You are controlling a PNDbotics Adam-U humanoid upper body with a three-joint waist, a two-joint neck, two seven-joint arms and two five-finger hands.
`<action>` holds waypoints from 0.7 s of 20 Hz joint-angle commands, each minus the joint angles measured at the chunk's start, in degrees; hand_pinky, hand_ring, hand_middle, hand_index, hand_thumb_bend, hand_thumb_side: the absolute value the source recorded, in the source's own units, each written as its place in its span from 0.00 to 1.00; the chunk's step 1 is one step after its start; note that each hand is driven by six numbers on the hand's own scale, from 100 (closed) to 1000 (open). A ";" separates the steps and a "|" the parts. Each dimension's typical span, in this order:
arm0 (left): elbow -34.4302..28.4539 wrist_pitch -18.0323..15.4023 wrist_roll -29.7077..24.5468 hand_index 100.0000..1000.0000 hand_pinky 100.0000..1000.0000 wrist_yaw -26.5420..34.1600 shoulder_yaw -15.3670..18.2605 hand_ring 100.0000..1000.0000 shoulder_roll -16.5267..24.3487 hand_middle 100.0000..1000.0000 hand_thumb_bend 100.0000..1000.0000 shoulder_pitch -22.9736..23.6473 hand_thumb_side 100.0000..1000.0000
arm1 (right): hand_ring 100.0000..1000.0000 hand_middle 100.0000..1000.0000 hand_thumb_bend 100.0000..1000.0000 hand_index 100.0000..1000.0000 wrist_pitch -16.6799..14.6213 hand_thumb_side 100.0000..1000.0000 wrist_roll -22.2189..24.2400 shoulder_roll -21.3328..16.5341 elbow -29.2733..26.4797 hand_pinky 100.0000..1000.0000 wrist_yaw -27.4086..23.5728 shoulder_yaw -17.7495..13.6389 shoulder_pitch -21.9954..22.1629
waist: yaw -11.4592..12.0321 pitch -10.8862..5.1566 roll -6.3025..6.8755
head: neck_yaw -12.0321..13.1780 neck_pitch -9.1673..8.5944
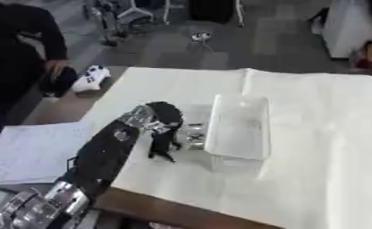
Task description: Pick up objects on the table and place them in the box.
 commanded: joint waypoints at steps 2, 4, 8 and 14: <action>-1.26 0.08 -0.98 0.07 0.00 2.66 0.39 0.00 2.15 0.00 0.00 -1.10 0.49 | 0.48 0.56 0.02 0.85 0.06 1.00 -0.04 -0.42 -0.76 0.41 0.19 -0.17 -0.89 | 0.26 -0.90 0.05 | -0.25 -0.39; -1.88 0.05 -1.06 0.07 0.00 4.15 0.27 0.00 2.49 0.00 0.00 -1.13 0.49 | 0.48 0.56 0.02 0.85 0.09 1.00 -0.06 -0.48 -0.76 0.41 0.20 -0.17 -0.86 | 0.32 -0.95 0.11 | -0.27 -0.37; -3.35 0.47 -1.19 0.06 0.00 6.63 -0.06 0.00 3.26 0.00 0.00 -1.31 0.50 | 0.48 0.56 0.02 0.85 0.11 1.00 -0.09 -0.58 -0.76 0.41 0.23 -0.18 -0.78 | 0.46 -1.06 0.20 | -0.32 -0.38; -7.04 0.74 -1.85 0.06 0.00 10.55 -0.92 0.00 5.12 0.00 0.00 -1.75 0.49 | 0.48 0.56 0.02 0.85 0.18 1.00 -0.09 -0.86 -0.76 0.41 0.27 -0.17 -0.63 | 0.70 -1.16 0.38 | -0.44 -0.24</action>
